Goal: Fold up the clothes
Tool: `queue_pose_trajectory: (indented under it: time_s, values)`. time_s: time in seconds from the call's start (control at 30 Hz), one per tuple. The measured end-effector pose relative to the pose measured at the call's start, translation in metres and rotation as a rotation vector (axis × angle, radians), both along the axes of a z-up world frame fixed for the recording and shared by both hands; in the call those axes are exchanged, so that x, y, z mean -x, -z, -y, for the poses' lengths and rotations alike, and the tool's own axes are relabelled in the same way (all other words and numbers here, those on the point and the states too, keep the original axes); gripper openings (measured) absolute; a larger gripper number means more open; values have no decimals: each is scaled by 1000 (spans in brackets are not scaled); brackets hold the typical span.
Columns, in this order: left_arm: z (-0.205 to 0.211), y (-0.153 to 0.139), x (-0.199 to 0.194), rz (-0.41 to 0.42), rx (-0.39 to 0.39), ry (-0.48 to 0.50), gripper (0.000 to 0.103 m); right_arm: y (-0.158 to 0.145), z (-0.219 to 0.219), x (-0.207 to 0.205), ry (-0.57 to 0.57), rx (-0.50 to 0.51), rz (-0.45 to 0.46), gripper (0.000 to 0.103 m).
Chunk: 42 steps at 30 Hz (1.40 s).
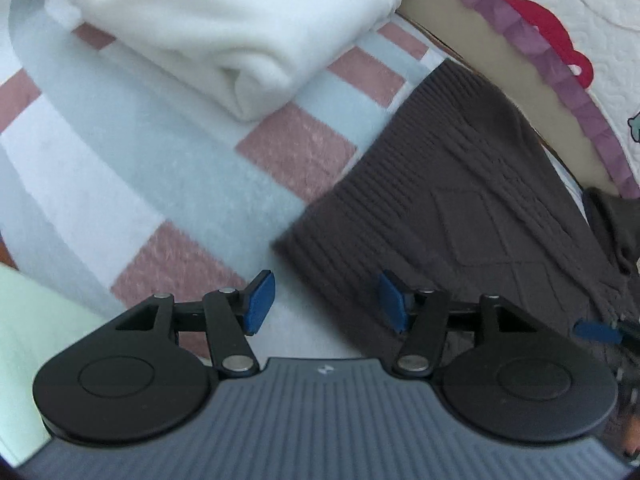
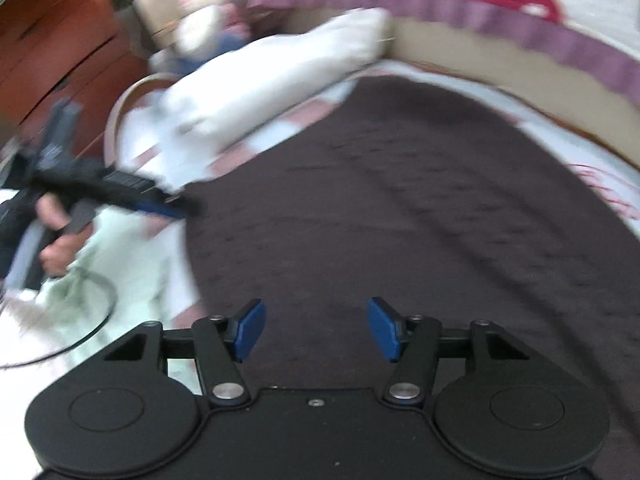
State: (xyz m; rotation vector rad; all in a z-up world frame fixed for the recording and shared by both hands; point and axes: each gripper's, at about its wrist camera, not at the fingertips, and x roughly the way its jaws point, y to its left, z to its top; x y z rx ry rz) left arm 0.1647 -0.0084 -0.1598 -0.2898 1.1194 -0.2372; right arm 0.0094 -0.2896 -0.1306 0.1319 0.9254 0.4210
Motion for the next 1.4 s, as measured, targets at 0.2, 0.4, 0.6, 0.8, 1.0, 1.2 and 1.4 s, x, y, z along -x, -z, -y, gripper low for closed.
queue_pose_trajectory:
  time_s: [0.2, 0.4, 0.6, 0.8, 1.0, 1.2, 1.4]
  values:
    - [-7, 7, -3, 29, 317, -85, 14, 5, -49, 1, -111, 63, 10, 63]
    - [20, -15, 5, 187, 168, 45, 7, 9, -100, -9, -143, 258, 66, 63]
    - [1, -48, 17, 243, 253, -22, 6, 21, -128, -29, -111, 413, 193, 20]
    - [-26, -31, 9, 131, 424, -101, 18, -19, -47, -10, 108, -10, 128, 10]
    - [-19, -23, -1, 145, 358, -114, 41, -8, 14, 18, 247, -33, 85, 10]
    - [53, -17, -32, 239, 168, 124, 49, 12, 49, 31, 331, -6, 32, 8]
    - [116, -2, -86, 204, 177, 184, 58, 12, 42, 29, 251, 32, 47, 8]
